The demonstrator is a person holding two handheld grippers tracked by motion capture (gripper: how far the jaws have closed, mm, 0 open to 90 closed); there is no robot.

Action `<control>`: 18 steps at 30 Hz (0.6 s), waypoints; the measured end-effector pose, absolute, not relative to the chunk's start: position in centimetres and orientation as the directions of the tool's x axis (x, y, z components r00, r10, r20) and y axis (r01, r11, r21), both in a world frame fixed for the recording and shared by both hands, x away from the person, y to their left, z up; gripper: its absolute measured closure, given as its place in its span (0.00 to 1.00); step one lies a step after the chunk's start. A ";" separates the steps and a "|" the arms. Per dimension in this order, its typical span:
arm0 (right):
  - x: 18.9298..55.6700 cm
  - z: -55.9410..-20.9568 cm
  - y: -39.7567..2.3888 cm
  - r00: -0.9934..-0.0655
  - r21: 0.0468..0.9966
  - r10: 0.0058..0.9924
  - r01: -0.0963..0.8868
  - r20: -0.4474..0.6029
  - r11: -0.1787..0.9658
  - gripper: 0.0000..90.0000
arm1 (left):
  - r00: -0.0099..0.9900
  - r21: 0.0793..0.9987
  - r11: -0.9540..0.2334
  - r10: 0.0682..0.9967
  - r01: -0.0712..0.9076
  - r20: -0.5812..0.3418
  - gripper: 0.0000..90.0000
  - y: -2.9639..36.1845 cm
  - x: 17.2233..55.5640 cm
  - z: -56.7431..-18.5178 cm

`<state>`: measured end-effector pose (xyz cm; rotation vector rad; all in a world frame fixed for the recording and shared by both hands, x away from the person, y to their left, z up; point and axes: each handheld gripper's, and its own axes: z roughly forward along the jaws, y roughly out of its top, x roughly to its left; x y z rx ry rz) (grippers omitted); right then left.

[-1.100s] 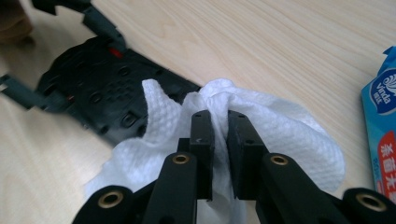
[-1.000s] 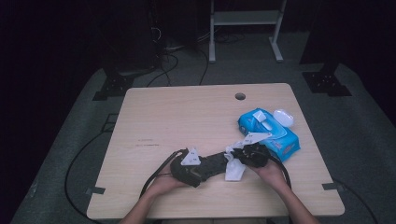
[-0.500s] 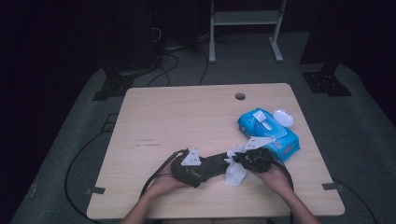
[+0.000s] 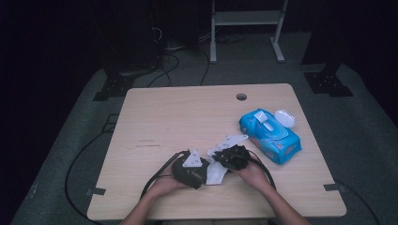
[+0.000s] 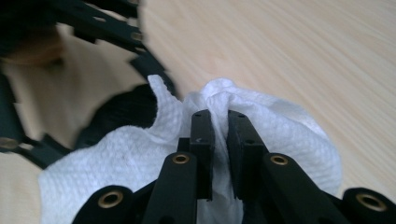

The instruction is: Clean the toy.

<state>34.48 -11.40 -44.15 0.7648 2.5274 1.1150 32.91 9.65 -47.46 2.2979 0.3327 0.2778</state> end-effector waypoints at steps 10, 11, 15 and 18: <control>33.3 -44.3 -16.4 -0.792 0.752 0.610 0.416 0.024 0.511 0.89 | 0.944 0.735 -0.659 0.321 0.161 0.080 0.26 9.8 33.1 -47.5; 33.1 -44.3 -16.6 -0.796 0.752 0.604 0.412 0.023 0.514 0.89 | 0.944 0.735 -0.659 0.321 0.161 0.081 0.26 9.8 33.1 -47.5; 31.9 -44.3 -17.5 -0.806 0.752 0.590 0.415 0.043 0.512 0.89 | 0.944 0.735 -0.658 0.320 0.164 0.076 0.26 9.8 33.2 -47.5; 31.5 -44.2 -18.0 -0.803 0.762 0.594 0.417 0.053 0.496 0.89 | 0.945 0.731 -0.661 0.319 0.169 0.069 0.26 9.9 33.3 -47.6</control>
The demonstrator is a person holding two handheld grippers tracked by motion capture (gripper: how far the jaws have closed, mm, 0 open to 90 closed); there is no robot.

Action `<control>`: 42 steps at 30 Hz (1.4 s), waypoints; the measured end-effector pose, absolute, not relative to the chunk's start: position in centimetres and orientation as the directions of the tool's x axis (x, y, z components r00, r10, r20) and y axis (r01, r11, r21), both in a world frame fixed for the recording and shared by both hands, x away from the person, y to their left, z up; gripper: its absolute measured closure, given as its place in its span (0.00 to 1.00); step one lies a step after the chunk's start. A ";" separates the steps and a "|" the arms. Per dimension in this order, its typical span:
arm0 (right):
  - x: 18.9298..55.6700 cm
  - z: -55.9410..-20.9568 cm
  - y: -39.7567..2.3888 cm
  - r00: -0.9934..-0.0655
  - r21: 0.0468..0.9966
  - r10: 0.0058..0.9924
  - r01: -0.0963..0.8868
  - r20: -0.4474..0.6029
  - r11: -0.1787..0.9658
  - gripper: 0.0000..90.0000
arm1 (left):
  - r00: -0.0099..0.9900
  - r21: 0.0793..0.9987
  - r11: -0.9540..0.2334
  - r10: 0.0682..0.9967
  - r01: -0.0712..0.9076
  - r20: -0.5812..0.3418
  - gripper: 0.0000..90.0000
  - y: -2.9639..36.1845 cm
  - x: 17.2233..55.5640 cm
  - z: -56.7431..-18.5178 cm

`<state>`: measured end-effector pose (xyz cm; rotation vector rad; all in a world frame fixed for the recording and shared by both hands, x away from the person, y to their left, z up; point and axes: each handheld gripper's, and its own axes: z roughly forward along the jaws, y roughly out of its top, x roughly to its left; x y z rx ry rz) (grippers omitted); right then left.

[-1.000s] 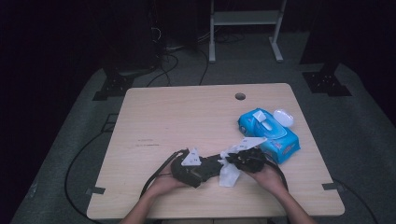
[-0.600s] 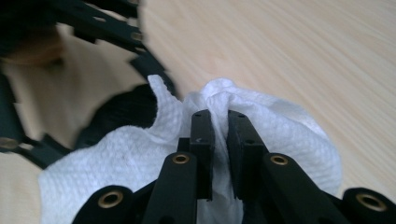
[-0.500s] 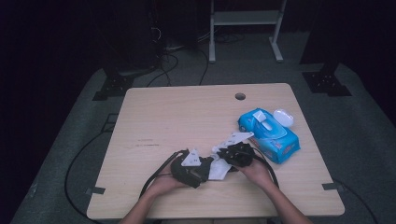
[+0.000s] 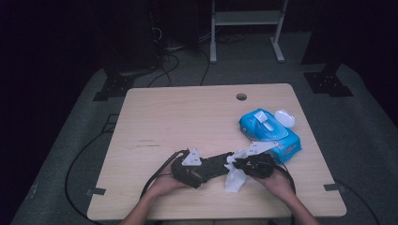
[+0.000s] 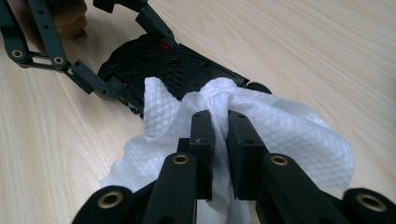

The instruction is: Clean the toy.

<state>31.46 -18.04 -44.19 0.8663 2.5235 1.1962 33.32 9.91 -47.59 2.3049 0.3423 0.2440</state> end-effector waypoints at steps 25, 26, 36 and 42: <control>29.9 -45.2 -17.8 -0.830 0.779 0.557 0.341 -0.012 0.526 0.91 | 0.881 0.738 -0.499 0.373 0.455 -0.291 0.25 11.0 35.6 -47.6; 29.8 -45.3 -17.8 -0.833 0.782 0.553 0.336 -0.014 0.526 0.91 | 0.878 0.734 -0.495 0.365 0.464 -0.310 0.26 10.9 35.7 -47.6; 28.8 -45.4 -17.8 -0.850 0.785 0.523 0.277 -0.069 0.554 0.91 | 0.896 0.744 -0.520 0.367 0.420 -0.249 0.30 10.8 35.3 -47.2; 28.3 -45.8 -18.1 -0.852 0.804 0.517 0.251 -0.080 0.538 0.92 | 0.902 0.749 -0.527 0.366 0.402 -0.227 0.30 10.7 35.1 -47.1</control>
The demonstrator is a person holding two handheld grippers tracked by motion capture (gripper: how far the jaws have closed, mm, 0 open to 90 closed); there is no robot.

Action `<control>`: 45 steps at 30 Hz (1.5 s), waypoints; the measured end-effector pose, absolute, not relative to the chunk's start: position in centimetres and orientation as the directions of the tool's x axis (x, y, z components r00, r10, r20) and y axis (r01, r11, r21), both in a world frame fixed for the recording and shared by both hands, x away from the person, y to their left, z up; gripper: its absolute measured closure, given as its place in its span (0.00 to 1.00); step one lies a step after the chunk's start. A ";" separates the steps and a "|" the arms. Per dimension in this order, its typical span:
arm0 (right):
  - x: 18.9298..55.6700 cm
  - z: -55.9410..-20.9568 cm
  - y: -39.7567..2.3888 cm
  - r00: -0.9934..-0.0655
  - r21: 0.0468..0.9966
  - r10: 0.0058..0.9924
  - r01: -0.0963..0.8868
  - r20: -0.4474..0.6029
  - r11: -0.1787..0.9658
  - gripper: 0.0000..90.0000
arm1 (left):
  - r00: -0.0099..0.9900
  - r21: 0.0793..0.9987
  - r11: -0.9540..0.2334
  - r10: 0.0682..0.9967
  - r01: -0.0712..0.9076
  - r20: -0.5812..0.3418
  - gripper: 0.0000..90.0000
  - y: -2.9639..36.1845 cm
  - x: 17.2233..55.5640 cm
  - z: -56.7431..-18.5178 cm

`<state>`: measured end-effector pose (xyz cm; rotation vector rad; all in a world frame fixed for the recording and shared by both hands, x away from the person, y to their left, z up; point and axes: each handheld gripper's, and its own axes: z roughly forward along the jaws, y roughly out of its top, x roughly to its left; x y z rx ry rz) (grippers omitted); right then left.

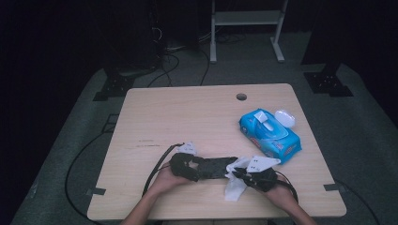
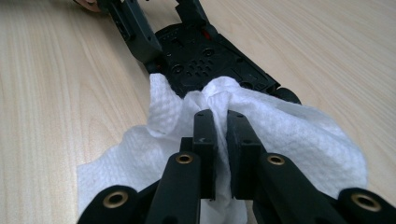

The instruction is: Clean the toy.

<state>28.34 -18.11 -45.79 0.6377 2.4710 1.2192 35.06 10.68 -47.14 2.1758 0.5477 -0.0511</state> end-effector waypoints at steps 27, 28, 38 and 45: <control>27.2 -46.1 -18.3 -0.878 0.801 0.468 0.206 -0.103 0.563 0.93 | 0.929 0.789 -0.533 0.350 0.305 -0.123 0.46 10.8 34.0 -46.5; 27.1 -46.1 -18.3 -0.880 0.799 0.462 0.201 -0.106 0.567 0.93 | 0.927 0.793 -0.524 0.349 0.312 -0.133 0.49 10.9 33.9 -46.5; 26.7 -46.6 -18.4 -0.895 0.781 0.437 0.208 -0.092 0.589 0.93 | 0.942 0.781 -0.550 0.302 0.296 -0.144 0.49 10.3 33.7 -46.8; 26.8 -47.0 -18.4 -0.893 0.752 0.442 0.235 -0.083 0.616 0.92 | 0.953 0.776 -0.572 0.274 0.266 -0.125 0.50 9.7 33.4 -46.8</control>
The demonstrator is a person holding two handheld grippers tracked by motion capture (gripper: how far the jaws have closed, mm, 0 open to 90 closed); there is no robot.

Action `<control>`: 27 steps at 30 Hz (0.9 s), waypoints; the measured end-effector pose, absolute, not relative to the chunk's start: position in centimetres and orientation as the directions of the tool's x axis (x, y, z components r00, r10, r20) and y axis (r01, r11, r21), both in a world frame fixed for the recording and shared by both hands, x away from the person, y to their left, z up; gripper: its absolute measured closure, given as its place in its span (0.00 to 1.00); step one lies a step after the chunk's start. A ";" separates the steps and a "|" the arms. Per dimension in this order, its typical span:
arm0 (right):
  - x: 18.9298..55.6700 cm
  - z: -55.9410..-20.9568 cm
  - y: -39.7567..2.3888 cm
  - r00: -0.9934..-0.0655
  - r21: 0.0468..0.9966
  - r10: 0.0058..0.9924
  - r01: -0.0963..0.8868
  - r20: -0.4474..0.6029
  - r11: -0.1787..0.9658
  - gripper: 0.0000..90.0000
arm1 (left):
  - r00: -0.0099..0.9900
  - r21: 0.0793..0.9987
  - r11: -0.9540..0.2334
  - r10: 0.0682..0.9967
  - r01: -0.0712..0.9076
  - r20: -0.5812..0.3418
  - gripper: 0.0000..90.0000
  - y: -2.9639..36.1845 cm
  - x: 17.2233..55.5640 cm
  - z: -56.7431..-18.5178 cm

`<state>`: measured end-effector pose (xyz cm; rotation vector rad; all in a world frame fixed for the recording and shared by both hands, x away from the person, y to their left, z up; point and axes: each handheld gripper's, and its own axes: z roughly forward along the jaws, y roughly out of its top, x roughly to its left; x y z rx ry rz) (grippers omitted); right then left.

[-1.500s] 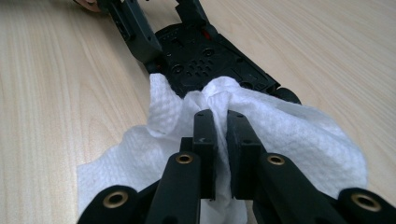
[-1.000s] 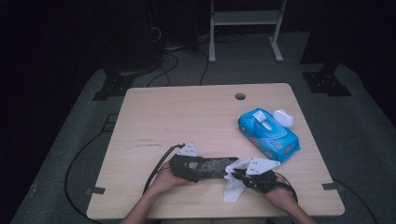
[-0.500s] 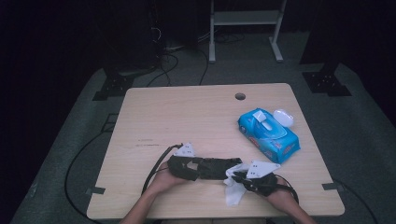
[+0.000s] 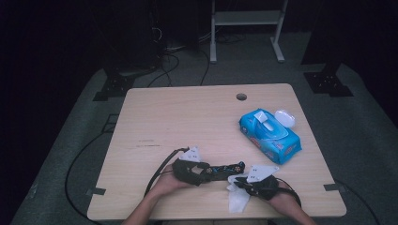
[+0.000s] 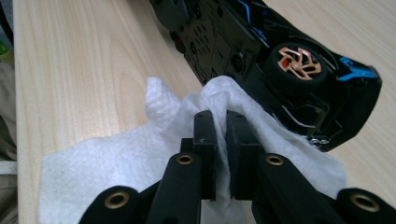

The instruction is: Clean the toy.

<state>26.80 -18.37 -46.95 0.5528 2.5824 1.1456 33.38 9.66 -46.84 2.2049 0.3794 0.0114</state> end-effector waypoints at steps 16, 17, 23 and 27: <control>28.0 -43.2 -19.9 -0.856 0.869 0.516 0.270 0.020 0.415 0.92 | 0.951 0.800 -0.579 0.307 0.155 0.038 0.75 10.0 32.6 -46.5; 28.2 -42.9 -19.4 -0.854 0.868 0.520 0.267 0.012 0.418 0.92 | 0.951 0.800 -0.580 0.307 0.153 0.042 0.75 10.0 32.6 -46.5; 29.8 -42.2 -15.2 -0.862 0.859 0.506 0.275 0.021 0.431 0.91 | 0.950 0.804 -0.573 0.310 0.155 0.038 0.75 10.1 32.5 -46.5; 30.9 -42.6 -12.6 -0.870 0.844 0.491 0.298 0.048 0.446 0.91 | 0.951 0.811 -0.562 0.309 0.162 0.023 0.75 10.3 32.6 -46.6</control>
